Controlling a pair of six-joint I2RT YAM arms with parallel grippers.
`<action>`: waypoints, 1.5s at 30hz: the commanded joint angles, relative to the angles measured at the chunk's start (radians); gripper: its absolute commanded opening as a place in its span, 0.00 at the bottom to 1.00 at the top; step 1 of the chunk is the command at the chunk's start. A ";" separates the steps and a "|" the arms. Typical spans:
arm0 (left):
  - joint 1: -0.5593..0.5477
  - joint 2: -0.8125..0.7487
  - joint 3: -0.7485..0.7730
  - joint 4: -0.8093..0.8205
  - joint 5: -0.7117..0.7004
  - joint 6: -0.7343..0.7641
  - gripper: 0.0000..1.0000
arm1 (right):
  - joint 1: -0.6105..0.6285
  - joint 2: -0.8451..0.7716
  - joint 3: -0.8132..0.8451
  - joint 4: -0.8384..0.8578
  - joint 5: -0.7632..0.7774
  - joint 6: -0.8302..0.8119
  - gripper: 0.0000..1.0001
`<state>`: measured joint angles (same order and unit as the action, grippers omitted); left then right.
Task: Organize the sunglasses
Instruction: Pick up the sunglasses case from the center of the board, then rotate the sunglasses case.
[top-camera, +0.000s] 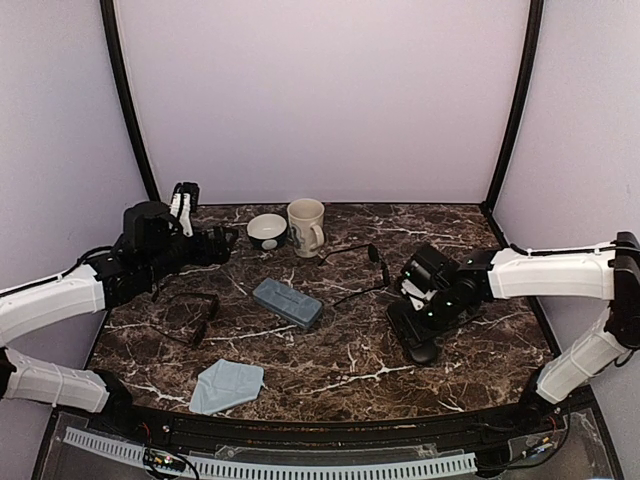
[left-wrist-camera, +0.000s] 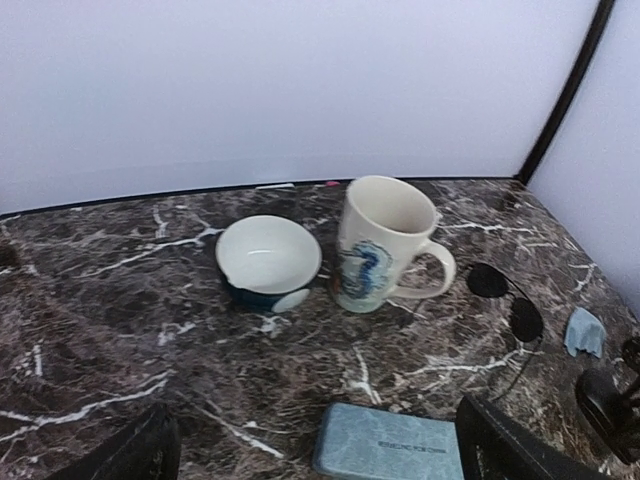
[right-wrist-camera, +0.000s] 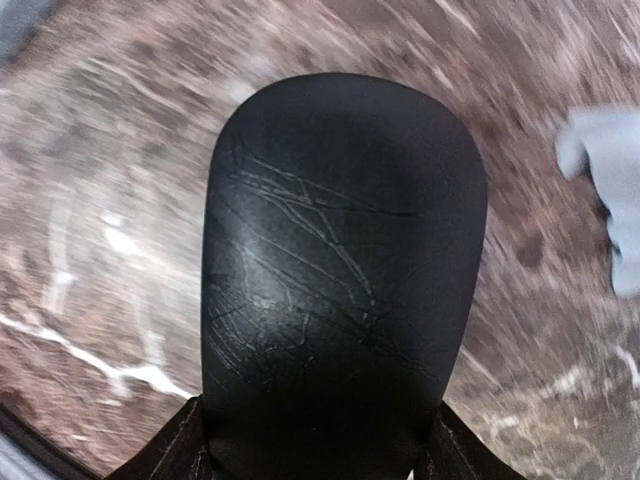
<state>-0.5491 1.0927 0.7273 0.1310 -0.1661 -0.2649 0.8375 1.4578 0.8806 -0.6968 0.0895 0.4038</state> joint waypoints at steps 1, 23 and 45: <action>-0.058 0.040 -0.046 0.136 0.184 0.029 0.97 | 0.006 -0.032 0.077 0.208 -0.193 -0.110 0.31; -0.205 0.271 -0.050 0.697 0.892 -0.068 0.99 | 0.016 -0.001 0.286 0.655 -0.863 -0.184 0.21; -0.206 0.358 0.037 0.821 1.030 -0.199 0.93 | 0.035 -0.004 0.279 0.646 -0.925 -0.204 0.17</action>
<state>-0.7506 1.4475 0.7372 0.9329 0.8391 -0.4572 0.8616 1.4563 1.1351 -0.0975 -0.8154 0.2161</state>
